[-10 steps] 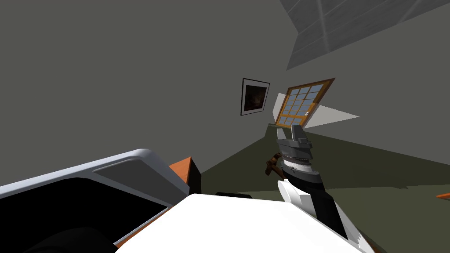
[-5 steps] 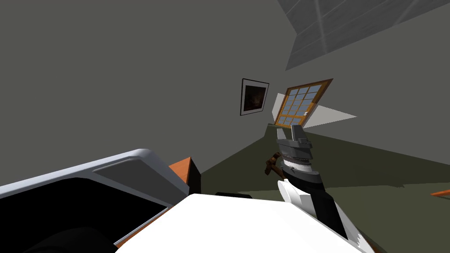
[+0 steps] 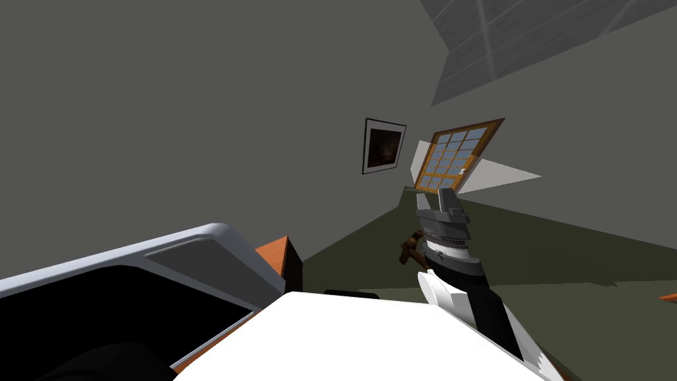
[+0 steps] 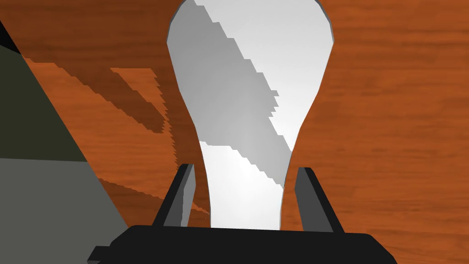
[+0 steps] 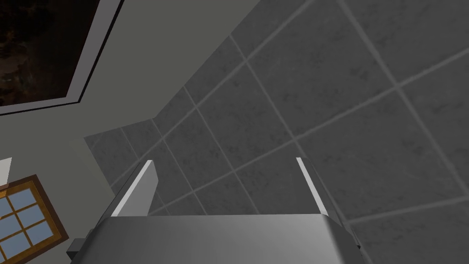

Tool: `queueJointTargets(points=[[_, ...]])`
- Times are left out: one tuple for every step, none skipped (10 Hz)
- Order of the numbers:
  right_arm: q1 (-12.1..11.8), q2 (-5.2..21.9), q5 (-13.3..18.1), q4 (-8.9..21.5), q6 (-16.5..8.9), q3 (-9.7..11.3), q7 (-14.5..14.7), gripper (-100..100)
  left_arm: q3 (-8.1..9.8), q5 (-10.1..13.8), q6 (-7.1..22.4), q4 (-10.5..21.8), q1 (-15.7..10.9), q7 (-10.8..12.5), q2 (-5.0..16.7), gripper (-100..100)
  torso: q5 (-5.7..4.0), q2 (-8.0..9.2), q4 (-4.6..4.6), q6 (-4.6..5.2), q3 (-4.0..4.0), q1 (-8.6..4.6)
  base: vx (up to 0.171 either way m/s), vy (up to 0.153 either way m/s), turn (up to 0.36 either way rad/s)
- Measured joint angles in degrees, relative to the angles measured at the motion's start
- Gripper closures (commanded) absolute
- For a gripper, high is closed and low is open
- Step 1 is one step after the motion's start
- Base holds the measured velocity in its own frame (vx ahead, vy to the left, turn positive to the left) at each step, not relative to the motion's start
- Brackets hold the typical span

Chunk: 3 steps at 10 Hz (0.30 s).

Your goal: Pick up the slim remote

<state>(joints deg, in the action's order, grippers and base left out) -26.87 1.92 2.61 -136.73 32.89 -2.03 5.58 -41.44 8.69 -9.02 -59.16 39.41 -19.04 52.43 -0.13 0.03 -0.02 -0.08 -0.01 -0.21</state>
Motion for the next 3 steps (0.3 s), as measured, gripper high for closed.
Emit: queueJointTargets(points=[[0.0,0.0,0.0,0.0,0.0,0.0,0.0,0,-0.18,0.3,-0.4,-0.2,0.2,0.0,0.7,100,0.01,0.0,0.01,0.01,0.0,-0.02,0.01,-0.01,0.03],[0.0,0.0,0.0,0.0,0.0,0.0,0.0,0,-0.05,0.7,-0.5,-1.3,1.0,0.0,1.9,100,0.0,0.0,0.01,0.02,0.0,-0.08,0.004,-0.005,0.007],[0.0,0.0,0.0,0.0,0.0,0.0,0.0,0,-0.02,0.8,-0.5,-1.5,1.1,0.0,2.1,0,0.02,0.01,0.02,0.02,0.01,-0.08,0.0,0.0,0.0]])
